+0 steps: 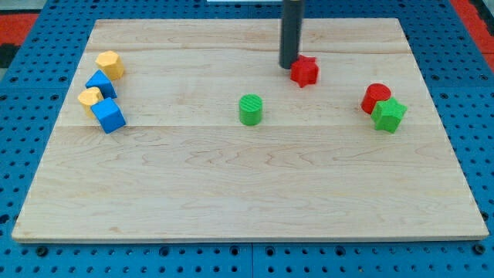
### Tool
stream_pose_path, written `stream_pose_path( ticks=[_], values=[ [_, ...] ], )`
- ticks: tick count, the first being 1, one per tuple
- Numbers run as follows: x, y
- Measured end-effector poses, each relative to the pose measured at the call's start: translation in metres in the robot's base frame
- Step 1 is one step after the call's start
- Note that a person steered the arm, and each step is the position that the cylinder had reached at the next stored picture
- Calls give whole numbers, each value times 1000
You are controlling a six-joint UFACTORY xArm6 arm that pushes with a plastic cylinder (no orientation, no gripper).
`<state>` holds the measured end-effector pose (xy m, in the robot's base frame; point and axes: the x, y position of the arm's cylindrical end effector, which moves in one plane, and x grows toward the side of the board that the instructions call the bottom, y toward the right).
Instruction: Slide red star to the red circle
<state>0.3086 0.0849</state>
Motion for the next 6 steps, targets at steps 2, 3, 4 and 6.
stream_pose_path(
  ticks=[2, 3, 4, 6],
  values=[
    [9, 35],
    [9, -9],
    [15, 0],
    [25, 67]
  ],
)
